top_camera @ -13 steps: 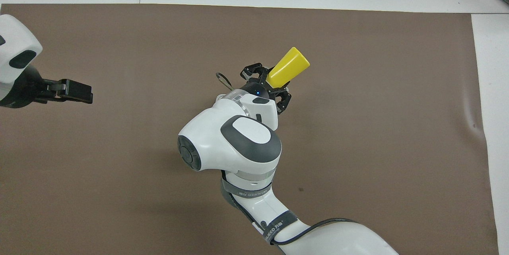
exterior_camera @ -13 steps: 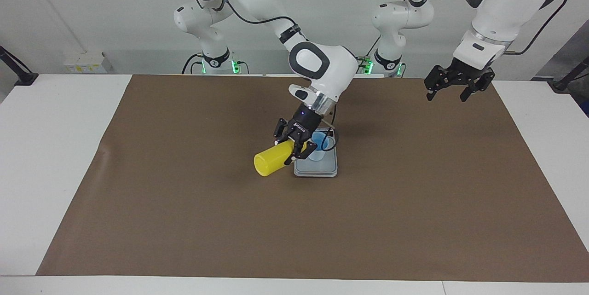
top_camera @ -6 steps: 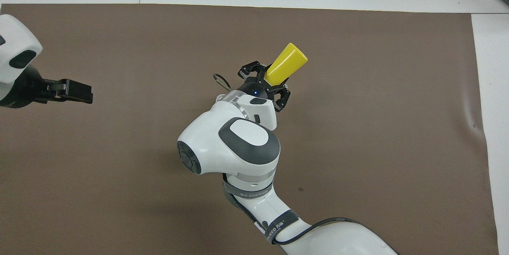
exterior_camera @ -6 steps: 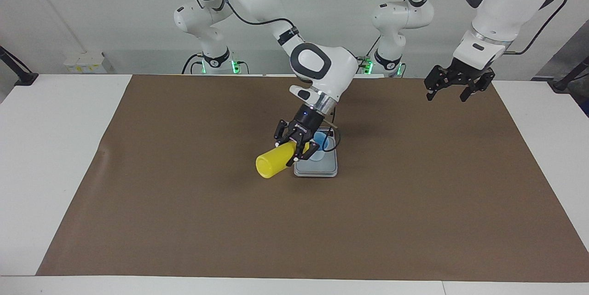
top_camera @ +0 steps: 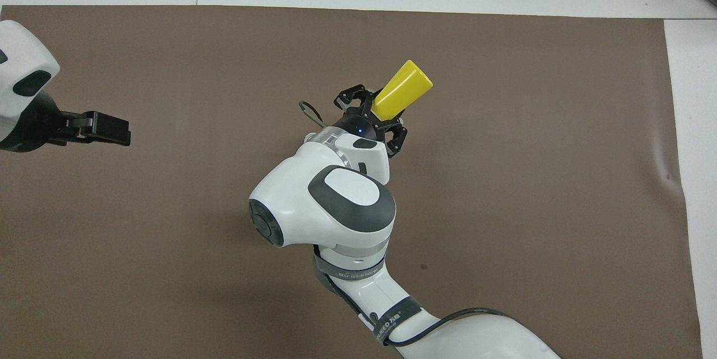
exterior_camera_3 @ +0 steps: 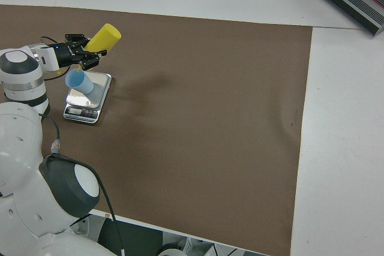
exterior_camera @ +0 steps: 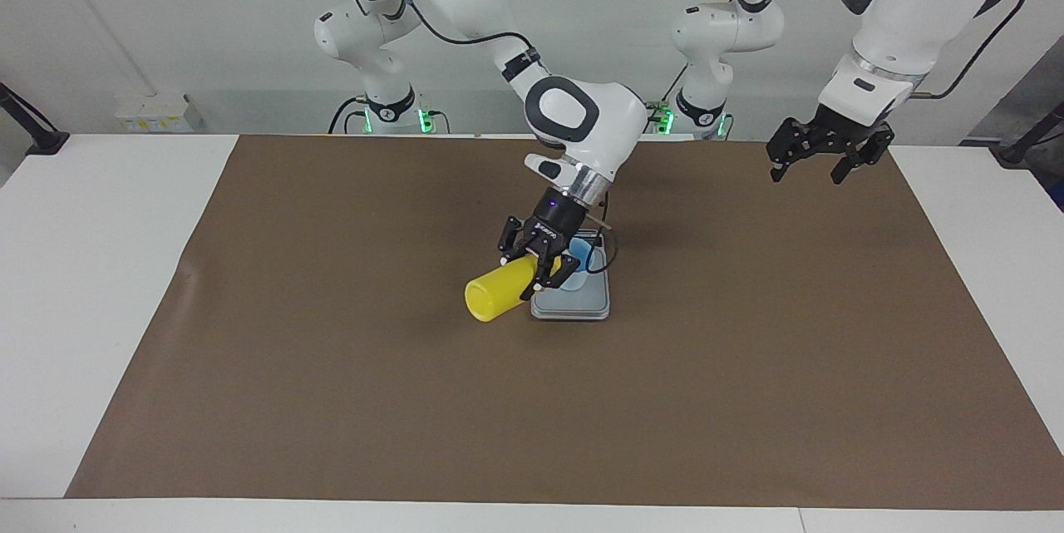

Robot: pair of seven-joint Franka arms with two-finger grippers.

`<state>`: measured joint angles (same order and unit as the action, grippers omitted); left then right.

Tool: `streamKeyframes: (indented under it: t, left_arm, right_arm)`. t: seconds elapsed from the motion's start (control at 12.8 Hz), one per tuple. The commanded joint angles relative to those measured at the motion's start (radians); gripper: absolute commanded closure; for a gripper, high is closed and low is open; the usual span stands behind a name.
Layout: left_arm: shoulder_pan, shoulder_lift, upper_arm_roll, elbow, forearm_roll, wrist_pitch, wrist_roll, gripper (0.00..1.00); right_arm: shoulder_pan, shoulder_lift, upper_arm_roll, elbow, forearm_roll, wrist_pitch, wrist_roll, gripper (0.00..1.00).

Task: Pour seasoning into cup on scale with both arms
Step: 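Raise the yellow bottle upright and carry it back with the right gripper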

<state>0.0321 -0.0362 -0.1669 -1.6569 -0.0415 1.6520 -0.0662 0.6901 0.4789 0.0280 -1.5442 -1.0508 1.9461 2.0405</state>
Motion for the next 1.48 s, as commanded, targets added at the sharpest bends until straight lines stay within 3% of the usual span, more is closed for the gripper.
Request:
streamKeyframes:
  t: [0.0, 0.55, 1.09, 1.4]
  left_arm:
    - [0.011, -0.025, 0.0, -0.021, -0.017, -0.009, 0.008, 0.0]
    - [0.011, -0.024, 0.0, -0.021, -0.017, -0.009, 0.008, 0.0]
    - [0.011, -0.025, 0.0, -0.021, -0.017, -0.009, 0.008, 0.0]
    - [0.011, -0.024, 0.0, -0.021, -0.017, -0.009, 0.008, 0.0]
  right_arm:
    - [-0.043, -0.057, 0.007, -0.008, 0.055, 0.02, 0.009, 1.0]
    - [-0.167, -0.18, 0.007, -0.017, 0.409, 0.056, 0.003, 1.0]
    - [-0.346, -0.272, 0.007, -0.017, 0.946, 0.042, -0.167, 1.0]
    - [-0.447, -0.289, 0.007, -0.04, 1.167, 0.004, -0.181, 1.0]
